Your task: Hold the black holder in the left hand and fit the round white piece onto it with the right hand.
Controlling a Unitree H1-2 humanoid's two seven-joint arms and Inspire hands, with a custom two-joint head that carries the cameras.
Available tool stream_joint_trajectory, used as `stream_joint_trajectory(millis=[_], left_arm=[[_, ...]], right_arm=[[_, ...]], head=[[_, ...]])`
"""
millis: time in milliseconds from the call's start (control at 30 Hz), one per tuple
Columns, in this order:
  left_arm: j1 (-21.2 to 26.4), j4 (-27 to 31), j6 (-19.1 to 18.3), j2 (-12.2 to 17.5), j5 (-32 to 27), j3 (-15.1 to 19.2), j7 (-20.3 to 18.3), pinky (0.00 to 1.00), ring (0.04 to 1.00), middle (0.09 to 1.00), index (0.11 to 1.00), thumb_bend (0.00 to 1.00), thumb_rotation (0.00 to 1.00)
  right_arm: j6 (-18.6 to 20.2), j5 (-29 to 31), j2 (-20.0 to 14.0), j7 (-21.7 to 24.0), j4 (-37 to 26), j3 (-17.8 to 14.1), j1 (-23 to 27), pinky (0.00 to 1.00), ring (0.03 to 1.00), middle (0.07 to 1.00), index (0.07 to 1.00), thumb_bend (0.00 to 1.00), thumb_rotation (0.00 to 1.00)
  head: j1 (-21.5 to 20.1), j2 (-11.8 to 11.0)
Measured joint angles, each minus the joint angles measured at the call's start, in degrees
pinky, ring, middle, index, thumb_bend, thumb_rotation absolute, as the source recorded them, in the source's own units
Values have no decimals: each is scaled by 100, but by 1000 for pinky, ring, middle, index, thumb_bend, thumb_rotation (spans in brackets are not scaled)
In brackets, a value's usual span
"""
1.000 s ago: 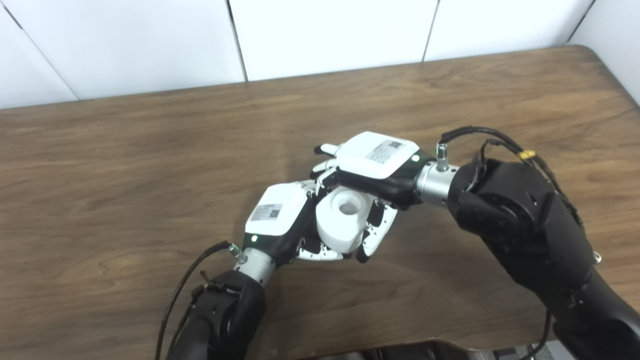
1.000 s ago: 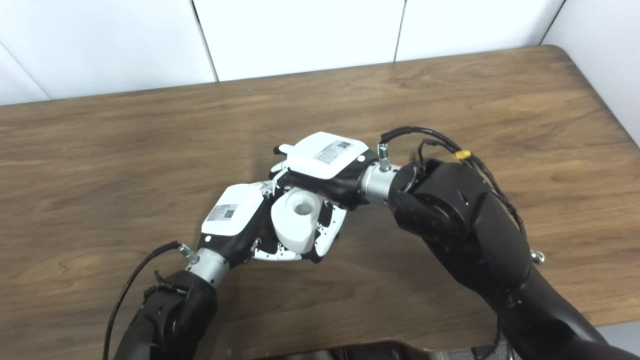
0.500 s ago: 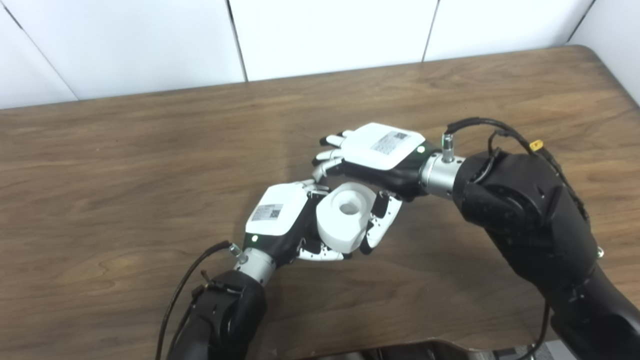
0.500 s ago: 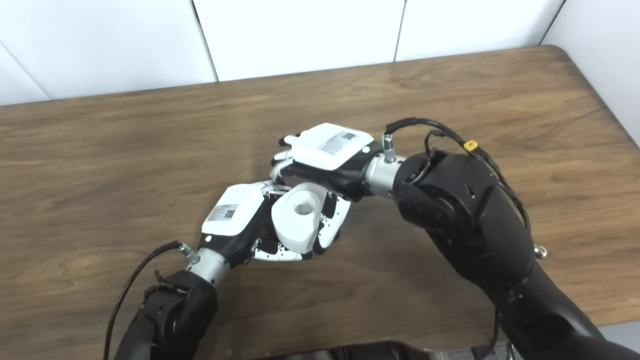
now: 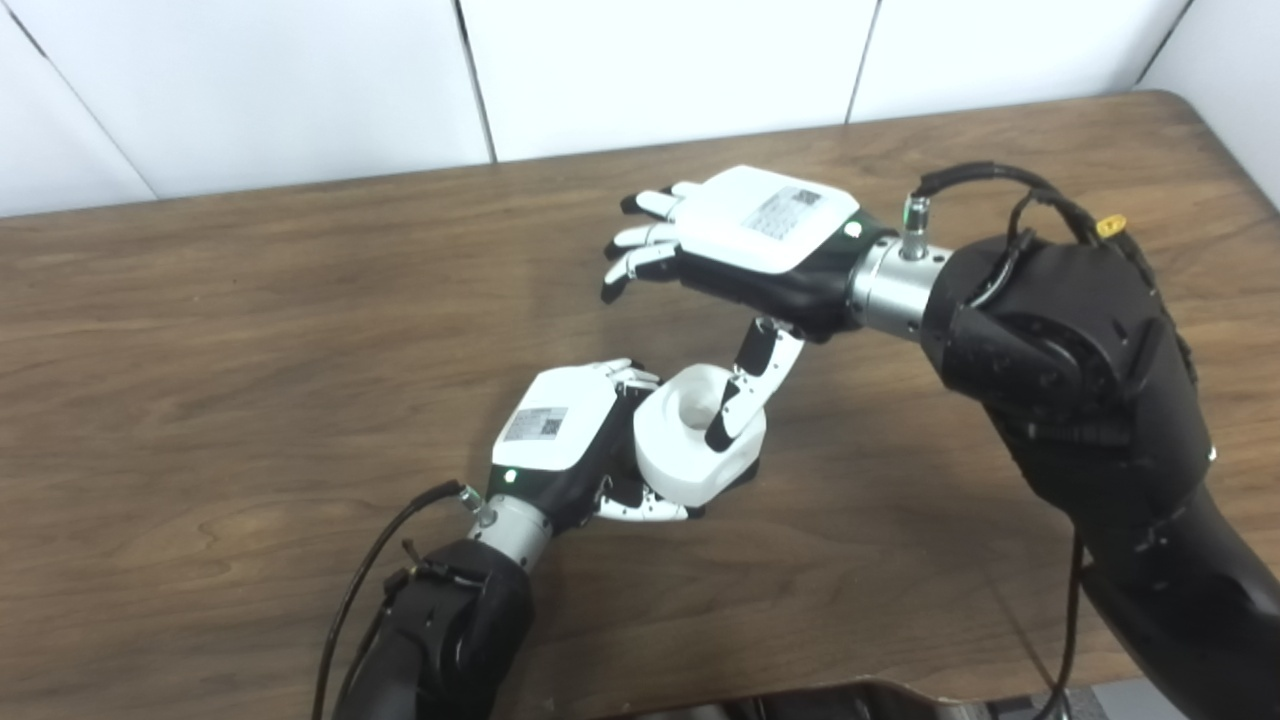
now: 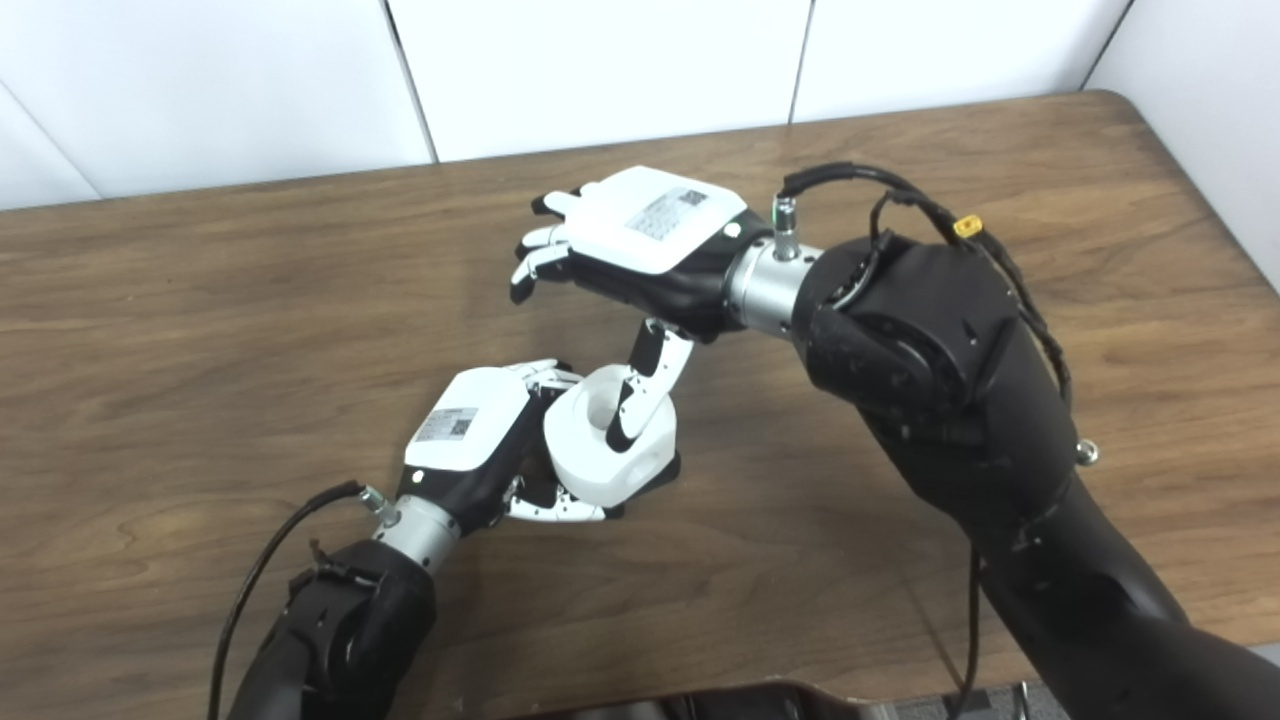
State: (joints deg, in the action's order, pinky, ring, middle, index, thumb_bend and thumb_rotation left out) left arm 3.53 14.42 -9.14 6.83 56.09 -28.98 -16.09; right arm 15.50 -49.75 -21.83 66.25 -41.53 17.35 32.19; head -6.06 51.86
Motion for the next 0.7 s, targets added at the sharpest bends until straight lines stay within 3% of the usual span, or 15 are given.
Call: stream_joint_trajectory(millis=[133,300,433,700], left_arm=[[11,-2,-1,4,-1,4,0,840,863,765,486,520,52],[26,-8,-1,4,-7,-5,-22,845,865,768,486,519,52],[29,-9,-1,16,-15,-1,-22,843,863,767,486,519,53],[79,-21,-2,35,-31,0,-38,831,857,760,487,519,54]], right_arm=[[256,76,-46,70,-245,-52,394,1000,1000,916,818,1000,369],[724,456,-433,69,-398,-90,867,1000,1000,921,835,1000,373],[799,684,-710,68,-395,-200,949,976,1000,930,835,1000,391],[801,824,-729,68,-395,-267,1038,1000,1000,927,826,1000,456]], head=[[-9,0],[-26,-26],[-26,-26],[-9,-18]])
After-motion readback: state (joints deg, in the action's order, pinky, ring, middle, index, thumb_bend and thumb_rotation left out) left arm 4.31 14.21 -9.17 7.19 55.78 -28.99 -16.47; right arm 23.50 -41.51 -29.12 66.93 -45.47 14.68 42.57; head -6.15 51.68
